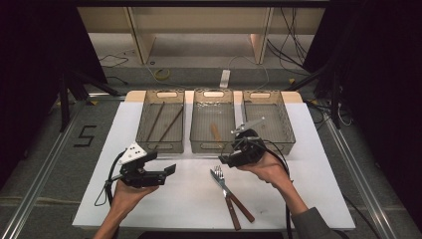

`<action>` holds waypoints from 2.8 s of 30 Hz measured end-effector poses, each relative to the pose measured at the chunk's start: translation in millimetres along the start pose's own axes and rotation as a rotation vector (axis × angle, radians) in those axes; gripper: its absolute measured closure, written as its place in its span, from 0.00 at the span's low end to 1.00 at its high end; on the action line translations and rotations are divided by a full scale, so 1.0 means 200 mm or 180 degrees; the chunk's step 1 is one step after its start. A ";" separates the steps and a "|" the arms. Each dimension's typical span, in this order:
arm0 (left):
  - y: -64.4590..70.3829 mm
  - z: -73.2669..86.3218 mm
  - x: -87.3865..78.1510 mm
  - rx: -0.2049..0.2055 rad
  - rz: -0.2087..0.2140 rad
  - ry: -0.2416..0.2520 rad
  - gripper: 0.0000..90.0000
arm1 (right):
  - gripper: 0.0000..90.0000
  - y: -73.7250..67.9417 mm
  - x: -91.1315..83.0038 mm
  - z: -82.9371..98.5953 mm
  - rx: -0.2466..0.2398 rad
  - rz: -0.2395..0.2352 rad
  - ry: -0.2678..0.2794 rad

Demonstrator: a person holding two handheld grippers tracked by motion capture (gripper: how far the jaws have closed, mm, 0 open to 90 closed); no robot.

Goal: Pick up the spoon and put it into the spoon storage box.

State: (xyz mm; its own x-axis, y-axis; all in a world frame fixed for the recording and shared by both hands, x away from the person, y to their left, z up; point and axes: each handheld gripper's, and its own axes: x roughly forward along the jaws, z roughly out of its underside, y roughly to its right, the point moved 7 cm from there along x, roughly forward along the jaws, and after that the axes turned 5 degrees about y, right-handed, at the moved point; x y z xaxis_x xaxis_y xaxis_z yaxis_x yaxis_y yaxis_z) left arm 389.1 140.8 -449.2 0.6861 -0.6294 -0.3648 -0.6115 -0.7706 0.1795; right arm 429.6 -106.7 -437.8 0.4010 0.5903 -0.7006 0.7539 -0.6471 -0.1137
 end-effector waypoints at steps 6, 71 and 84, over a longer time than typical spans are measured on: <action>0.01 0.00 0.00 0.0002 0.0011 -0.0014 0.16 | 0.35 -0.02 -0.03 0.07 -0.0072 0.0009 -0.0045; 0.01 0.00 0.02 0.0028 0.0007 -0.0036 0.15 | 0.59 -0.20 0.01 0.57 -0.0334 -0.0066 -0.1054; 0.00 0.00 0.00 0.0021 -0.0006 -0.0013 0.15 | 0.66 -0.22 0.04 0.60 -0.0382 0.0016 -0.1163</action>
State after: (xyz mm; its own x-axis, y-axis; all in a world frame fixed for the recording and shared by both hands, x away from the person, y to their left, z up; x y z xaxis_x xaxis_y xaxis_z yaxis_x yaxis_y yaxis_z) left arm 389.3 140.4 -448.9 0.6857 -0.6275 -0.3689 -0.6128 -0.7711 0.1729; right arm 337.5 -132.1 -522.7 0.2093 0.3623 -0.9083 0.8166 -0.5757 -0.0414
